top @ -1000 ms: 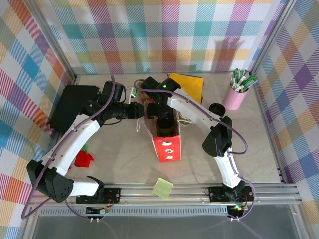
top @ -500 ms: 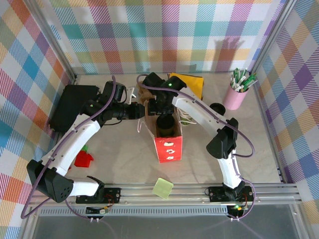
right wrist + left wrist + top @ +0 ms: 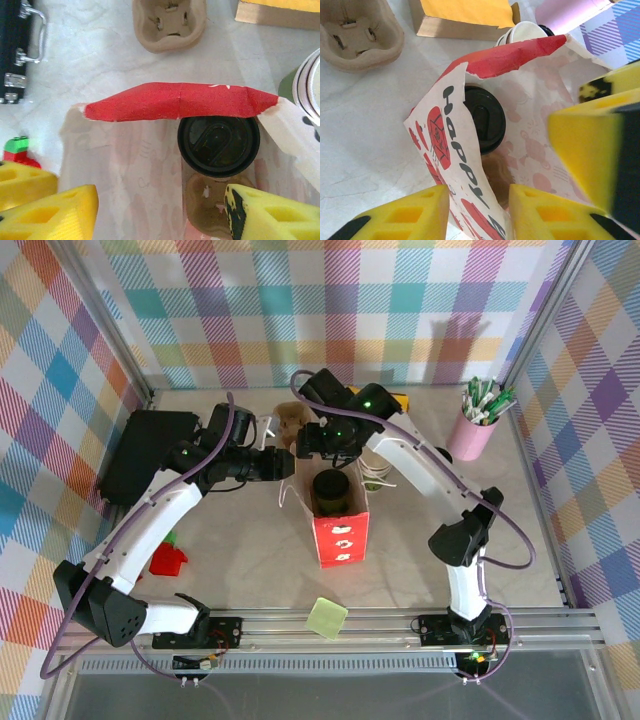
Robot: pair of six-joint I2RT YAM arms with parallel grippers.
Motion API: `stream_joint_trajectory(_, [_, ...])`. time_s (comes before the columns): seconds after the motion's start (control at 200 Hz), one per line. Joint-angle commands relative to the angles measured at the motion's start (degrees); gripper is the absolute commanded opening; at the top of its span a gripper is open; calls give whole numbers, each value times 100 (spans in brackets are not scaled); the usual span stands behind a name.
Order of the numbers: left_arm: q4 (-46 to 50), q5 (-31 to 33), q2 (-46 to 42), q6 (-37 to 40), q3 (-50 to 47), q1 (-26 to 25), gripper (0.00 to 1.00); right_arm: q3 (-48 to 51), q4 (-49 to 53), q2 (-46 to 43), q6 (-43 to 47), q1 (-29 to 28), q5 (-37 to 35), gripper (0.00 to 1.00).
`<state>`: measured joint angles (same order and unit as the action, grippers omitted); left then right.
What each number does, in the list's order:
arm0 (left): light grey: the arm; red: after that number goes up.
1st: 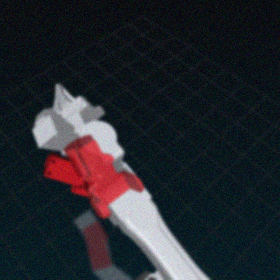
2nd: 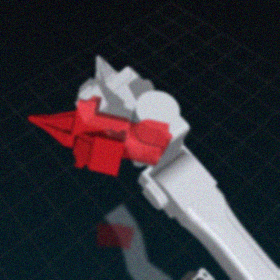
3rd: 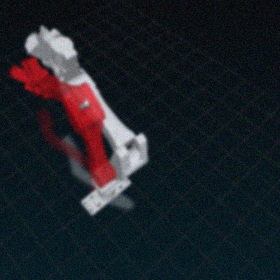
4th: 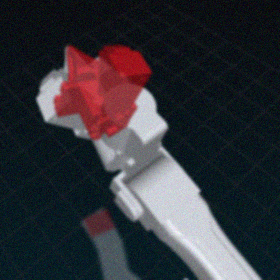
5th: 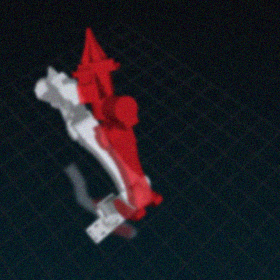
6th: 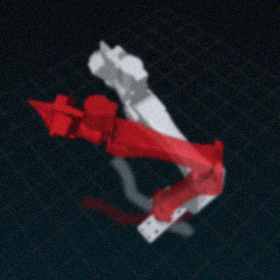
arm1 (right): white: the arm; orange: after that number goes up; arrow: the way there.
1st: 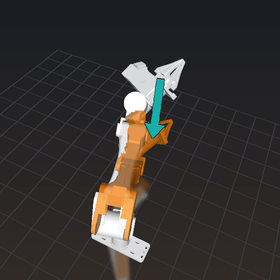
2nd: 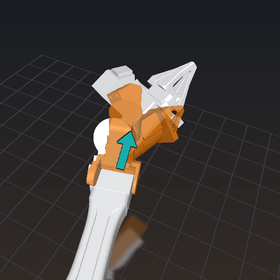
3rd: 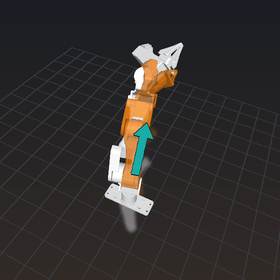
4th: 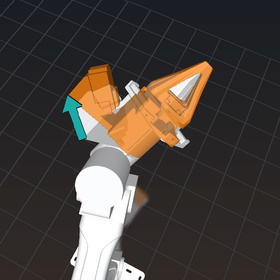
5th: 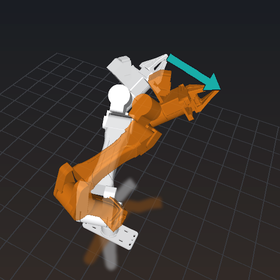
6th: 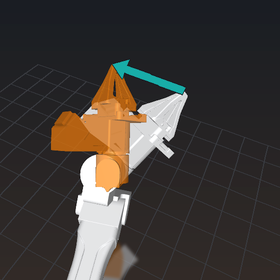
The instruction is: Pack the takeout coffee
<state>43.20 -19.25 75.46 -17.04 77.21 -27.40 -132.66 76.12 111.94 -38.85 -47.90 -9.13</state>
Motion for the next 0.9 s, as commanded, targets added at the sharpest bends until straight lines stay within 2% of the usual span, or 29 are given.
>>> stream_joint_trajectory(0.0, [194, 120, -34, 78, 228, -112, 39, -370, 11, -390, 202, 8, -1, 69])
stream_joint_trajectory(0.265, [529, 463, 77, 53, 629, -235, 46, -390, -154, -893, 503, 170, -114, 71])
stream_joint_trajectory(0.505, [756, 908, 10, -106, 1044, -292, 55, 100, -365, -1409, 415, 633, -6, 75])
stream_joint_trajectory(0.895, [1190, 1149, 185, -444, 1356, -691, 56, 2518, -1522, -3039, -57, 1533, 144, 80])
